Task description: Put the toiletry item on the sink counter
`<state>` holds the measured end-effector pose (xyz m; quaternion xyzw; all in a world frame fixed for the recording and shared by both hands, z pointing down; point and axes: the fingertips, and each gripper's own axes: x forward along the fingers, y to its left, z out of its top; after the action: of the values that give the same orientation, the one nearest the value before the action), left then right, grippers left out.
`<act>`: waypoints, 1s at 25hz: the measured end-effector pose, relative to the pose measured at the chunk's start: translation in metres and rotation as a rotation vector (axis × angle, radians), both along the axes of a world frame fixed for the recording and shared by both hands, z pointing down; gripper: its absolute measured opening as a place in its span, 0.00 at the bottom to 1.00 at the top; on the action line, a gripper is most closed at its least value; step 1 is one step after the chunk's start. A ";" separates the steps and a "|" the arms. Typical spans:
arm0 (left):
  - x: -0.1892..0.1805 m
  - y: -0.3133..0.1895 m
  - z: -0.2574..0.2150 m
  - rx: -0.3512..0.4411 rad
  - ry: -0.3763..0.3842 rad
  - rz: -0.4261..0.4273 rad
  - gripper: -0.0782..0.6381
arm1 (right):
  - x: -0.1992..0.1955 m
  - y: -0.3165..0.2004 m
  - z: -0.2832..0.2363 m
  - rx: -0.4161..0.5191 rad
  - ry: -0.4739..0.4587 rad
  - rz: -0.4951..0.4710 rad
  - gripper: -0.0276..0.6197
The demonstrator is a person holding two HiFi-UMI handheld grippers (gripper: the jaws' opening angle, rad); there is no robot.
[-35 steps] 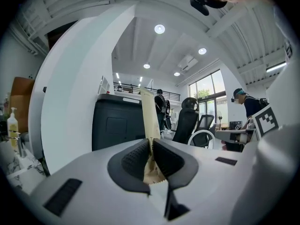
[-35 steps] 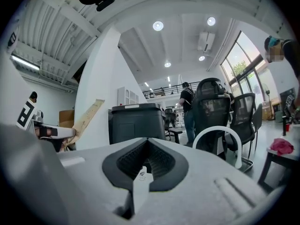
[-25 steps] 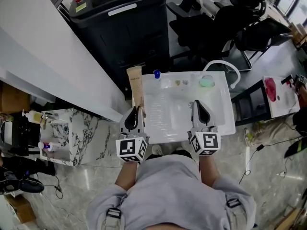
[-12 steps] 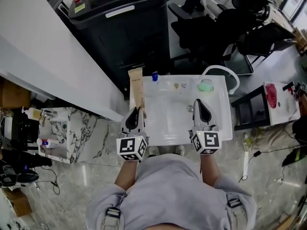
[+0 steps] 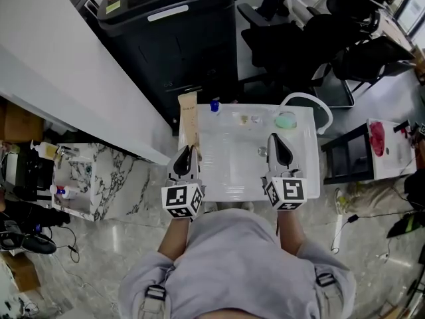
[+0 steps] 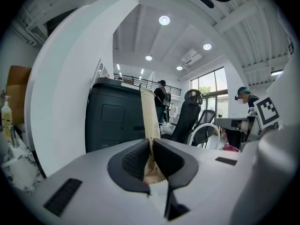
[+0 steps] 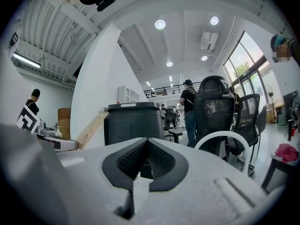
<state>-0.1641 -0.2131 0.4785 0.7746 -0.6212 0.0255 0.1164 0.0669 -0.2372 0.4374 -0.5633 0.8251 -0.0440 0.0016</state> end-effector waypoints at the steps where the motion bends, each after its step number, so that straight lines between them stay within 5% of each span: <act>1: 0.001 0.000 0.000 -0.001 -0.001 -0.001 0.16 | 0.000 0.000 0.000 -0.001 -0.001 -0.002 0.05; 25: 0.002 -0.009 0.028 -0.055 -0.032 -0.003 0.16 | 0.008 -0.004 0.012 -0.012 -0.015 0.024 0.05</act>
<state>-0.1620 -0.2225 0.5064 0.7695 -0.6233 0.0547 0.1281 0.0748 -0.2415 0.4492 -0.5729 0.8179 -0.0531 0.0049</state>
